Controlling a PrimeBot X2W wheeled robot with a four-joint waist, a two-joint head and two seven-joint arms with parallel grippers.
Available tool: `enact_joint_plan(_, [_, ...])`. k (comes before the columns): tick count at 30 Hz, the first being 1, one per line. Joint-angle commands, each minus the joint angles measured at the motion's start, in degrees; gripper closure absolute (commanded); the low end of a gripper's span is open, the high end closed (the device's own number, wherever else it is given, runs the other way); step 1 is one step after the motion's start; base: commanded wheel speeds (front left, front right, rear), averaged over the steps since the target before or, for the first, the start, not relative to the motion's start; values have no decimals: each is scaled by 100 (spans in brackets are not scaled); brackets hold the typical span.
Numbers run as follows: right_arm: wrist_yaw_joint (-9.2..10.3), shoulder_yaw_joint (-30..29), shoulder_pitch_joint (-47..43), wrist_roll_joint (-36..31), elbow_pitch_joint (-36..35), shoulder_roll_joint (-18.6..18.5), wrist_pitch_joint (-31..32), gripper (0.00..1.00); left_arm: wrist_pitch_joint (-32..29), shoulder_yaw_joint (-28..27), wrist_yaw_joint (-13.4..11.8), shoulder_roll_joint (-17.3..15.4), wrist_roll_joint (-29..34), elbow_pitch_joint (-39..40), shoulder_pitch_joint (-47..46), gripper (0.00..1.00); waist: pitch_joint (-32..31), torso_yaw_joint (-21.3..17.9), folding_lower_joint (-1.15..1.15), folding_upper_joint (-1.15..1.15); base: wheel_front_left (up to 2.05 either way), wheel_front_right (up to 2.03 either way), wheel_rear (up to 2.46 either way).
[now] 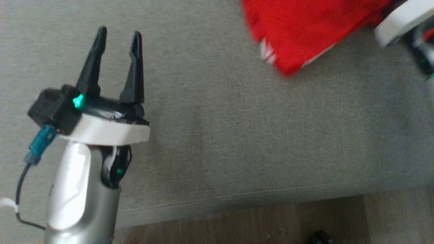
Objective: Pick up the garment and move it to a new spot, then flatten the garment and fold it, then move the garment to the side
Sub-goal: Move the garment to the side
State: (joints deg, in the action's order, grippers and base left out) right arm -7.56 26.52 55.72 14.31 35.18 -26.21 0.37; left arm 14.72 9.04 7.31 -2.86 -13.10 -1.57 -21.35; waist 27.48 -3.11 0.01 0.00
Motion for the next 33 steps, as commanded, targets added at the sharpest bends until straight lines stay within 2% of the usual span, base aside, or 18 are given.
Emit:
enact_joint_plan(1, [8,-132,186,162,-43,-133,-71,100,28,-73,14,-188,67,232,-226,0,364,-291,-1,0,0,0,0])
enact_joint_plan(8, [8,-587,600,360,342,-288,-156,100,28,117,16,-514,54,222,-507,0,664,-578,-1,0,0,0,0])
enact_joint_plan(13, [8,-941,717,256,568,-312,-260,100,28,151,17,-703,28,241,-636,0,773,-769,-1,0,0,0,0])
enact_joint_plan(18, [8,-1378,709,38,758,-185,-392,100,28,185,17,-823,7,281,-673,0,824,-902,-1,0,0,0,0])
enact_joint_plan(24, [8,-1639,613,21,872,-16,-472,100,28,124,17,-830,-94,310,-572,0,854,-976,-1,0,0,0,0])
enact_joint_plan(25, [8,-1668,602,22,876,14,-478,0,28,119,17,-838,-95,310,-556,0,851,-984,-1,0,0,0,0])
enact_joint_plan(33, [8,-1966,552,208,690,222,-455,0,28,76,17,-742,-186,243,-488,0,626,-892,-1,0,0,0,0])
